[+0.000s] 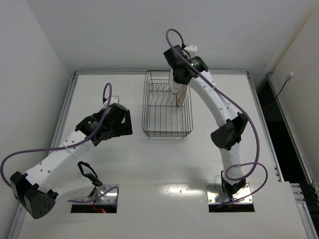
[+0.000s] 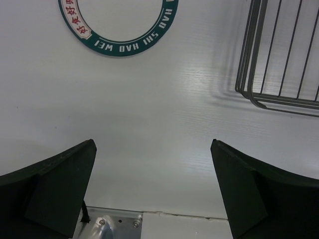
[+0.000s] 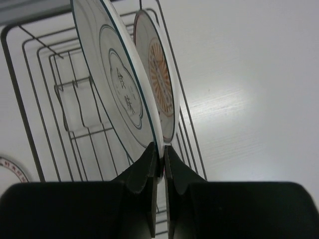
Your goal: Load the plates into the dish rack
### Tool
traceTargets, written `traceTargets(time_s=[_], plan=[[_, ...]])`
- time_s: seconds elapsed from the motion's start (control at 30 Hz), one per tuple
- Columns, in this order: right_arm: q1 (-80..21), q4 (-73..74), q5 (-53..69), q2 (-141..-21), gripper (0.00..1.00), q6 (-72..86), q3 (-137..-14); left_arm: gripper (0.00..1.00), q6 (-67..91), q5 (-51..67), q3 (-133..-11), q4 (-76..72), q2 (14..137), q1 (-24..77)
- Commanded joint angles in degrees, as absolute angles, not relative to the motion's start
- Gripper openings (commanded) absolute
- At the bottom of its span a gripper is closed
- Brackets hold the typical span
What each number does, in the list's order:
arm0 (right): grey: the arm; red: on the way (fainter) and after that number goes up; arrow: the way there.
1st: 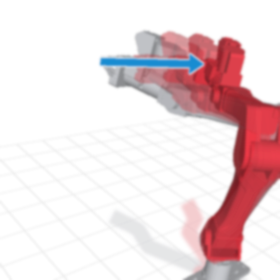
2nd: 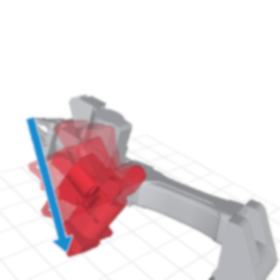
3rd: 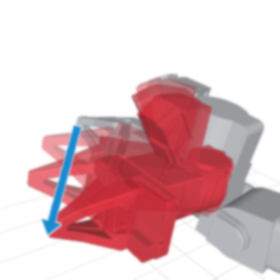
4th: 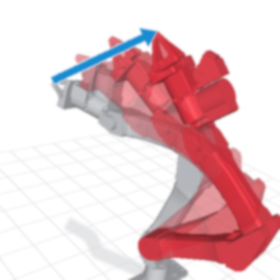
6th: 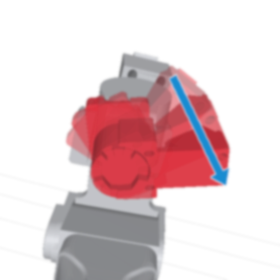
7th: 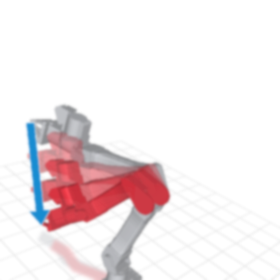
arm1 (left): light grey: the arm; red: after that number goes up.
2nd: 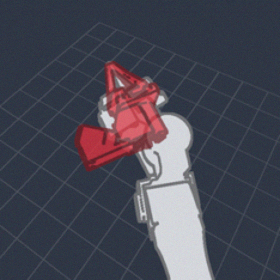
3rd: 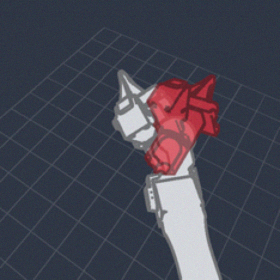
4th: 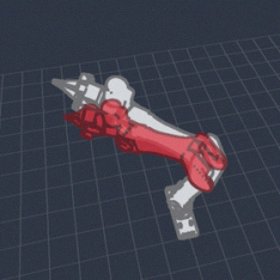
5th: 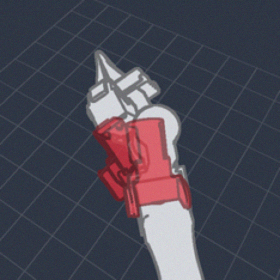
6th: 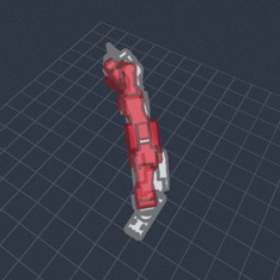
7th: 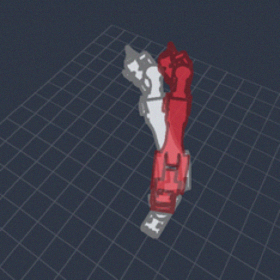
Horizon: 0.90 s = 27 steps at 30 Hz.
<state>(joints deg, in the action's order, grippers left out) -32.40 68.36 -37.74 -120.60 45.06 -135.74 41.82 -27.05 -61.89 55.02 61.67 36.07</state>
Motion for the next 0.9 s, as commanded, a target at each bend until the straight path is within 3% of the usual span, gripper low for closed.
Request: traceTargets(time_s=[0.0, 0.43, 0.87], plan=[[-32.60, 61.08, -46.49, -122.78, 0.00, 42.63, -139.57, 1.00, 40.17, -28.56, -64.07, 57.30, 60.47, 36.65], [-34.45, 59.85, -55.01, -130.08, 0.00, 40.17, -138.43, 1.00, 37.71, -31.64, -64.07, 57.83, 59.85, 40.51], [-35.60, 64.42, -51.61, -135.00, 0.00, 44.82, -132.63, 1.00, 37.18, -31.64, -63.02, 57.83, 58.28, 40.52]])
